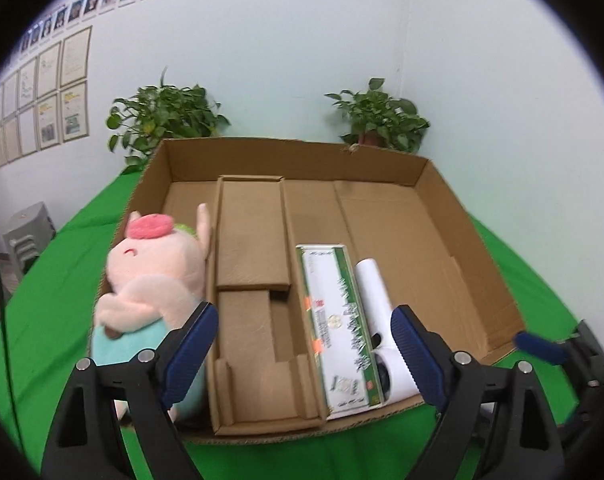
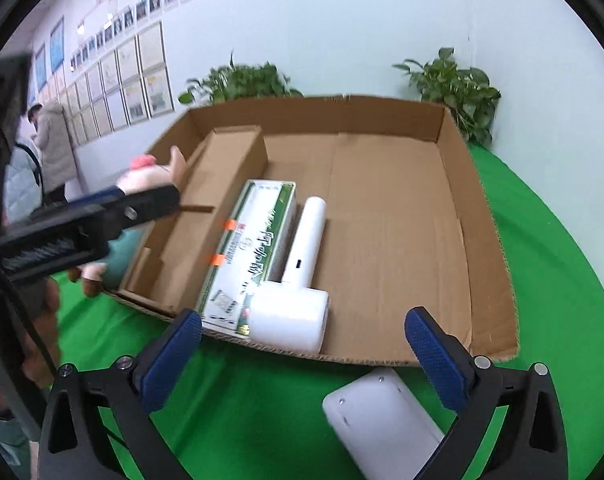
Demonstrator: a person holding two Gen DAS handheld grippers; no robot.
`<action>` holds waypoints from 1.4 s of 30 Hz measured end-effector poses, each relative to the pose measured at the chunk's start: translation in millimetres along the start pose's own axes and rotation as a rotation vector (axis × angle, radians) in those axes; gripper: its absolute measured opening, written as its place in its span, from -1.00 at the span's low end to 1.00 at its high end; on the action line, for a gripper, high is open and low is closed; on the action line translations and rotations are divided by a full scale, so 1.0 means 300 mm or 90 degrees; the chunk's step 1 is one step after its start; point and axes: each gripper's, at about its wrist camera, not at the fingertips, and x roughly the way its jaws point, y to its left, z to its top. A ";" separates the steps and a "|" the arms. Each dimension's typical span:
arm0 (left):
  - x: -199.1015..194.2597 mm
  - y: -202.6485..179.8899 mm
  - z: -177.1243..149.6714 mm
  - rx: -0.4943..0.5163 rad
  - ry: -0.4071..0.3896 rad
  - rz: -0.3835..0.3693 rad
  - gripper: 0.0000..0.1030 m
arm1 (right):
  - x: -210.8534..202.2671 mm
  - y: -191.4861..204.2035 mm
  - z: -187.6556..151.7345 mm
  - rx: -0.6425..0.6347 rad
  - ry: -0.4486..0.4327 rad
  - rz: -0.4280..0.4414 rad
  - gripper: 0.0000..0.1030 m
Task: Organize objects
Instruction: 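Lower the lint roller beside the medicine box and open the right gripper, then move the right gripper to the white rectangular device and grasp it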
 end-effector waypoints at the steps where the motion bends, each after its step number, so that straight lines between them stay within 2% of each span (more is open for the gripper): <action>1: -0.004 -0.001 -0.006 0.002 -0.001 0.010 0.72 | -0.016 0.000 -0.004 0.000 -0.010 -0.003 0.99; 5: -0.013 -0.002 -0.033 0.002 -0.004 0.039 0.72 | -0.085 -0.011 -0.030 0.008 -0.036 -0.003 0.99; 8: -0.014 -0.018 -0.045 0.004 -0.005 0.044 0.72 | -0.114 -0.043 -0.049 0.026 -0.032 0.038 0.89; 10: -0.009 -0.027 -0.049 0.010 -0.001 0.054 0.72 | -0.128 -0.055 -0.058 0.028 -0.038 0.028 0.65; 11: -0.005 -0.028 -0.051 0.011 0.003 0.055 0.72 | -0.131 -0.060 -0.062 0.028 -0.036 0.024 0.44; 12: -0.003 -0.031 -0.055 0.011 0.003 0.056 0.72 | -0.129 -0.064 -0.063 0.031 -0.032 0.021 0.11; 13: -0.003 -0.032 -0.059 0.008 0.001 0.059 0.71 | -0.126 -0.067 -0.067 0.031 -0.026 0.013 -0.13; 14: -0.003 -0.034 -0.062 0.006 0.001 0.060 0.66 | -0.124 -0.066 -0.073 0.027 -0.020 0.000 -0.54; 16: 0.001 -0.040 -0.069 0.008 0.009 0.047 0.14 | -0.109 -0.064 -0.087 0.015 -0.007 -0.019 -0.66; 17: 0.008 -0.046 -0.073 0.013 0.021 0.041 -0.58 | -0.100 -0.069 -0.092 0.017 -0.005 -0.015 -0.71; 18: 0.020 -0.052 -0.080 0.019 0.043 0.034 -0.96 | -0.097 -0.071 -0.098 0.020 -0.003 -0.013 -0.71; 20: 0.031 -0.052 -0.093 0.013 0.057 0.015 -0.95 | -0.092 -0.071 -0.105 0.016 -0.005 -0.014 -0.71; 22: 0.027 -0.050 -0.101 0.006 0.051 0.011 -0.91 | -0.096 -0.074 -0.107 0.017 -0.012 -0.011 -0.52; 23: 0.022 -0.045 -0.102 -0.003 0.046 0.012 -0.55 | -0.094 -0.075 -0.105 0.016 -0.010 -0.013 0.03; 24: 0.017 -0.041 -0.102 -0.010 0.043 0.009 0.17 | -0.095 -0.077 -0.106 0.019 -0.009 -0.016 0.72; 25: 0.009 -0.035 -0.101 -0.020 0.036 0.006 0.51 | -0.101 -0.084 -0.107 0.028 -0.014 -0.007 0.90; 26: -0.011 -0.025 -0.101 -0.037 0.013 0.007 0.69 | -0.112 -0.089 -0.107 0.035 -0.022 0.004 0.94; 28: -0.027 -0.018 -0.099 -0.050 -0.003 0.000 0.69 | -0.133 -0.091 -0.105 0.040 -0.032 0.012 0.97; 33: -0.017 -0.015 -0.095 -0.051 0.032 -0.034 0.69 | -0.155 -0.098 -0.105 0.037 -0.037 0.016 0.98; 35: -0.017 -0.018 -0.099 -0.050 0.038 -0.050 0.69 | -0.167 -0.101 -0.111 0.037 -0.024 0.055 0.98; 36: -0.017 -0.019 -0.100 -0.050 0.041 -0.058 0.69 | -0.173 -0.095 -0.117 0.028 -0.010 0.095 0.98; 38: -0.014 -0.025 -0.105 -0.049 0.051 -0.082 0.67 | -0.203 -0.063 -0.145 -0.013 -0.003 0.143 0.98; 40: -0.007 -0.035 -0.111 -0.046 0.062 -0.111 0.66 | -0.224 -0.031 -0.188 -0.061 -0.001 0.136 0.98; 42: 0.006 -0.050 -0.117 -0.045 0.081 -0.147 0.66 | -0.212 -0.033 -0.239 -0.088 0.019 0.089 0.98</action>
